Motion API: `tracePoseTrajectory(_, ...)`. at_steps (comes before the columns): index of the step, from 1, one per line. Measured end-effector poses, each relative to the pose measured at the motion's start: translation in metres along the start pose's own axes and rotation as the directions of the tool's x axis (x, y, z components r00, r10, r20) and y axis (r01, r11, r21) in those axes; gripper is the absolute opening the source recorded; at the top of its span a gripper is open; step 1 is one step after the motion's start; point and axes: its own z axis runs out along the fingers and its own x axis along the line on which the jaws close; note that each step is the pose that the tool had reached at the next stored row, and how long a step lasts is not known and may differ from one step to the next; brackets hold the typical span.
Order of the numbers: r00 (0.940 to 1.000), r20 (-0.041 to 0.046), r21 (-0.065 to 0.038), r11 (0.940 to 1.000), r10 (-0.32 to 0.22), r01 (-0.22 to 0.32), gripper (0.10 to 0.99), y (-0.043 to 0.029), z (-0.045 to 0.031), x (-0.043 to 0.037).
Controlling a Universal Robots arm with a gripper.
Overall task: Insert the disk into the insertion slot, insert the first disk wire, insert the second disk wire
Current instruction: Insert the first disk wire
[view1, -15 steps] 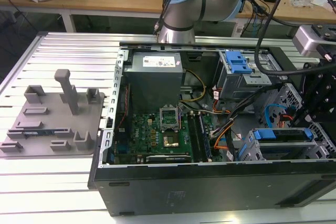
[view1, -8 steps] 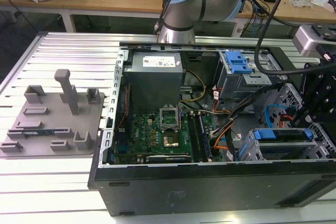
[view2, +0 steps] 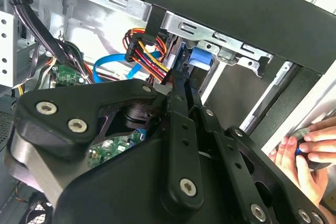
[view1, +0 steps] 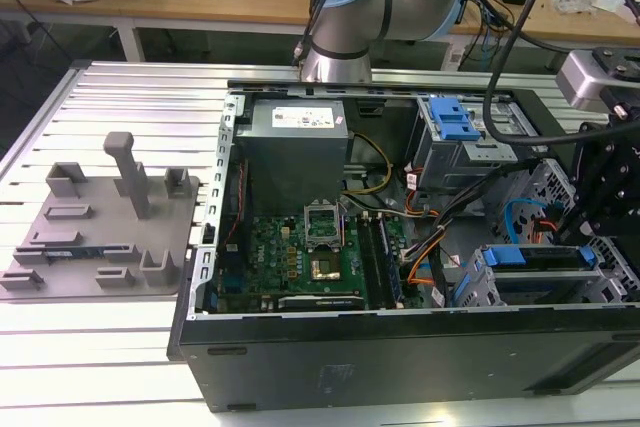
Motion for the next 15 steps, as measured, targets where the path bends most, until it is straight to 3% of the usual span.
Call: tracePoseTrajectory(15, 1.0, 0.0, 0.0, 1.0, 0.0, 0.0, 0.165, 0.0007, 0.0022, 0.0016)
